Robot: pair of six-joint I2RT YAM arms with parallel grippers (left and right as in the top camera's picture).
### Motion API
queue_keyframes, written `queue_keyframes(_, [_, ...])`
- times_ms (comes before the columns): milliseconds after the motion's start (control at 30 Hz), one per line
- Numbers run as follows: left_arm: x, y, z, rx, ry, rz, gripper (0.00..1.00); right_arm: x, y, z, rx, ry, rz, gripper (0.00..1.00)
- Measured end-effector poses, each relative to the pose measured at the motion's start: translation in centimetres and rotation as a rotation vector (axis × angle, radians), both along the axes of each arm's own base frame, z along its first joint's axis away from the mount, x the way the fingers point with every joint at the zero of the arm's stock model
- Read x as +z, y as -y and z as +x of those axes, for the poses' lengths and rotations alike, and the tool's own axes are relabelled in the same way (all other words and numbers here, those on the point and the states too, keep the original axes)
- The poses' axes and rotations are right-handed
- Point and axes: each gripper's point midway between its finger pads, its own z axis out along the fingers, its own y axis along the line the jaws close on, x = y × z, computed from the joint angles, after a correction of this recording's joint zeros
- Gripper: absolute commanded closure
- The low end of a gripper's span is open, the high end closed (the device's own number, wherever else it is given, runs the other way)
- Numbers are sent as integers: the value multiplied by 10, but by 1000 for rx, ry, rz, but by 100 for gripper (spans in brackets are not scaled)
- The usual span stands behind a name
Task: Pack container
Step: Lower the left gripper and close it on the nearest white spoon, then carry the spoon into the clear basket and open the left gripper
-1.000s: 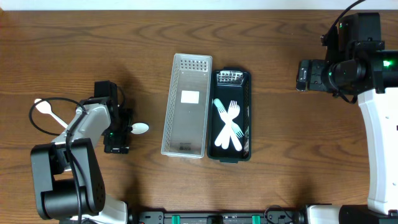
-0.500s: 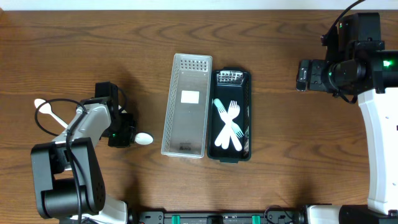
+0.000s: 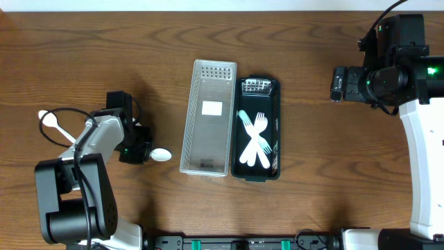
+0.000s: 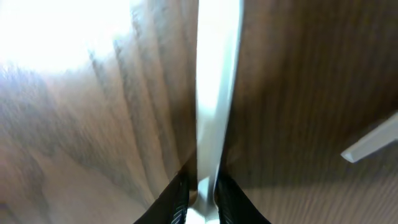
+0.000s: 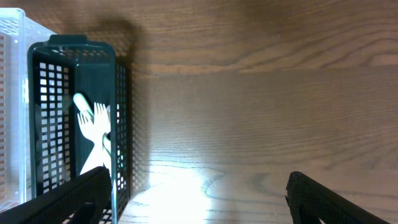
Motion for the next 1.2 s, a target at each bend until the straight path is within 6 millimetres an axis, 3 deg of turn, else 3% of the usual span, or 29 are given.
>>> queue_keyframes(200, [5,-9,0,-169,7,52,93,0,0,0,0,0,0,7])
queue_keyframes(300, [20,-10,6,-249,57,75,95,0,0,0,0,0,0,7])
queue_keyframes(400, [54,-6,15,-327,165,110,94,0,0,0,0,0,0,7])
queue_keyframes(567, [134,19,33,-490,430,181,94,0,0,0,0,0,0,7])
queue_keyframes(700, [202,60,38,-749,668,242,94,0,0,0,0,1,0,7])
queue_keyframes(833, [244,106,34,-1083,856,314,94,0,0,0,0,1,0,7])
queue_keyframes(900, [247,125,28,-1241,885,337,94,0,0,0,0,0,0,7])
queue_keyframes(1000, [235,145,25,-1441,869,366,94,0,0,0,0,0,0,7])
queue_keyframes(1200, [182,173,41,-1651,737,349,94,0,0,0,0,0,0,7])
